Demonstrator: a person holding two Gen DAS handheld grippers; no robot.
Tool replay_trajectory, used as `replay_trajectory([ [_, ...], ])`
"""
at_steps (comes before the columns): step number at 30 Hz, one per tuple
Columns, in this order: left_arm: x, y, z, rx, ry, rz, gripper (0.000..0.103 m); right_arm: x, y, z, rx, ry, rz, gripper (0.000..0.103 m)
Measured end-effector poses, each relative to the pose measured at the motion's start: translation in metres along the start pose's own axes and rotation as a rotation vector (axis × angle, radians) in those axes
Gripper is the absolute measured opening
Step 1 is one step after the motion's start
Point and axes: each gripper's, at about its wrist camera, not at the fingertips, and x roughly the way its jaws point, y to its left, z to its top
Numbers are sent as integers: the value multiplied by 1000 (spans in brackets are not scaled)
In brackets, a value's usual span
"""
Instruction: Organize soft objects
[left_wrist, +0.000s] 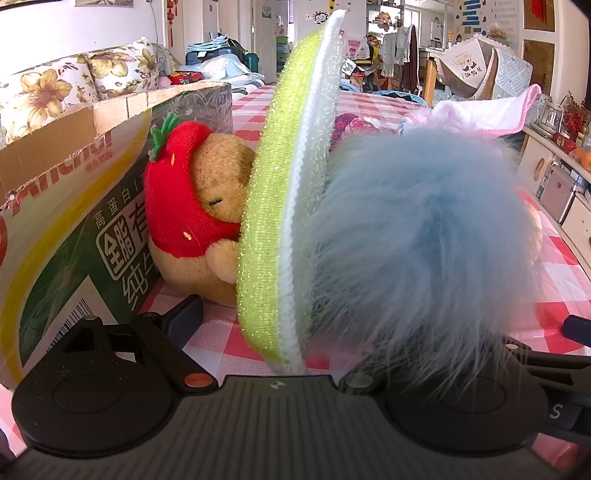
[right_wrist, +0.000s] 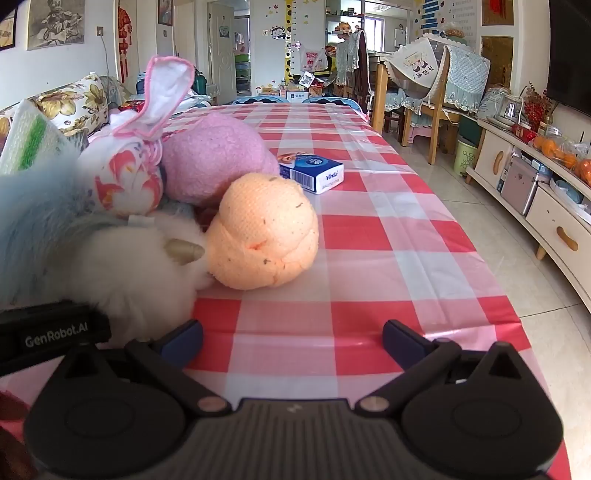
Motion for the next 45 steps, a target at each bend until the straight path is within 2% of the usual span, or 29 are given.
replay_trajectory([
  [5, -8, -1, -5, -3, 0, -9, 103, -2, -4, -1, -20, 2, 33, 103],
  [11, -23, -4, -10, 15, 7, -30, 103, -7, -5, 1, -41, 17, 34, 102],
  [13, -30, -15, -12, 25, -10, -31, 103, -14, -7, 6, -42, 9, 38, 102],
  [18, -37, -18, -5, 47, -33, -63, 103, -37, -19, 11, 1, -58, 16, 102],
  [27, -47, -10, -3, 69, -113, -87, 103, -75, -17, 23, -17, -196, -64, 102],
  [38, -57, 2, -12, 79, -201, -87, 103, -107, 9, 32, -32, -273, -31, 102],
  [45, -58, 14, -22, 86, -267, -39, 103, -125, 34, 35, -56, -310, 18, 102],
])
